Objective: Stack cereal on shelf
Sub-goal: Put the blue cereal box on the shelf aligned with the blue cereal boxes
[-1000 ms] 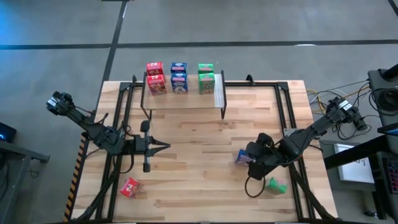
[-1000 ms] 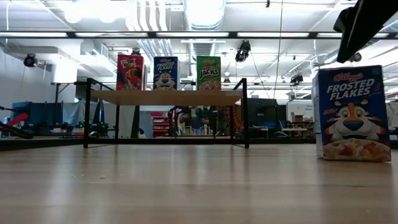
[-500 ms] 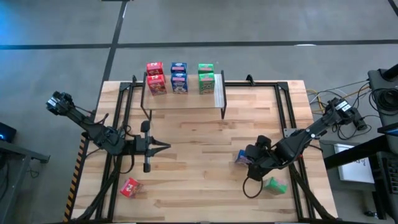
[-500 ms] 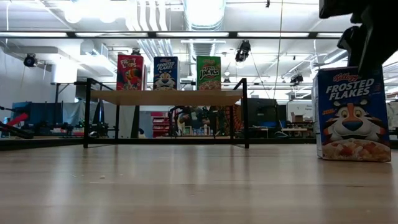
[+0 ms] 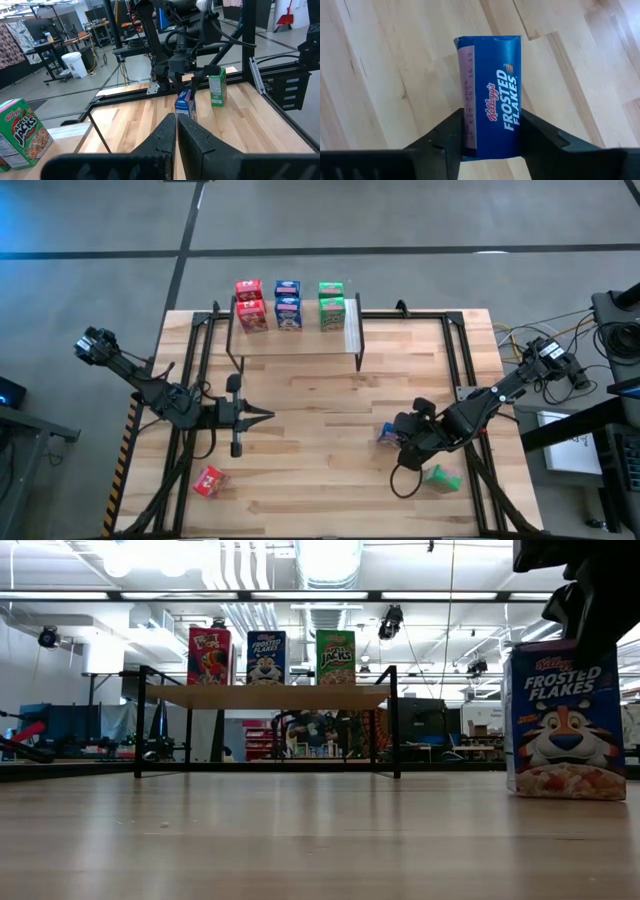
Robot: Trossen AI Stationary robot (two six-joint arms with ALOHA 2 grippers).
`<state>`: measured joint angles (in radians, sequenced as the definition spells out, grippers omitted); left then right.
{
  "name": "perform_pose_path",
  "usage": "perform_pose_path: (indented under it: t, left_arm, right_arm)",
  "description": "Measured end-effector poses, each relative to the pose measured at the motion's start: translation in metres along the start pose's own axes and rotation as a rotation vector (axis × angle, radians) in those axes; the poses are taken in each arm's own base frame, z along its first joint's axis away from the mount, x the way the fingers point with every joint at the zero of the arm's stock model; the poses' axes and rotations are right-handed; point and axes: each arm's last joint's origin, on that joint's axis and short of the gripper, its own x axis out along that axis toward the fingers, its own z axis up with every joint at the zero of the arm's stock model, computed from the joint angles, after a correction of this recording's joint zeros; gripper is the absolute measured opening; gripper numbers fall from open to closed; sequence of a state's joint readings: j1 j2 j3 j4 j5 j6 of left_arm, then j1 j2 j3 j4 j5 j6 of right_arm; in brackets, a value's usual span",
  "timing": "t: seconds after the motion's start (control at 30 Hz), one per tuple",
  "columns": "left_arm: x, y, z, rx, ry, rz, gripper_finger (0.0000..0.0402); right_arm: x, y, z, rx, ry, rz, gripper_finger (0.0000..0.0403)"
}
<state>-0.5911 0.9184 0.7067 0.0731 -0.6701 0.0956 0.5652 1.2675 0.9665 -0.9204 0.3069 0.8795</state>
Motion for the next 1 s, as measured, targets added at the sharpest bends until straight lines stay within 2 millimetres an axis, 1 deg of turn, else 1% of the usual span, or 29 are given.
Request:
perform_pose_path:
  t: [0.2,0.4,0.6,0.77,0.9,1.0]
  left_arm:
    - [0.000,0.000,0.000,0.000,0.000,0.000,0.0000]
    - [0.000,0.000,0.000,-0.002,-0.003,0.001,0.0000]
    - [-0.003,0.002,0.002,0.042,-0.014,0.002,0.0000]
    - [-0.010,0.008,0.007,0.076,-0.042,0.007,0.0000]
    - [-0.017,0.014,0.007,0.071,-0.065,0.014,0.0000]
    - [-0.021,0.017,0.004,0.066,-0.071,0.016,0.0000]
  right_arm:
    - [-0.002,0.002,0.003,-0.001,-0.016,0.019,0.0147]
    - [-0.017,0.007,0.016,-0.005,-0.059,0.065,0.0151]
    - [-0.041,0.007,0.044,-0.008,-0.140,0.118,0.0145]
    - [-0.062,0.002,0.071,-0.036,-0.224,0.142,0.0146]
    - [-0.073,-0.004,0.093,-0.095,-0.287,0.122,0.0146]
    - [-0.077,-0.009,0.112,-0.154,-0.344,0.078,0.0146]
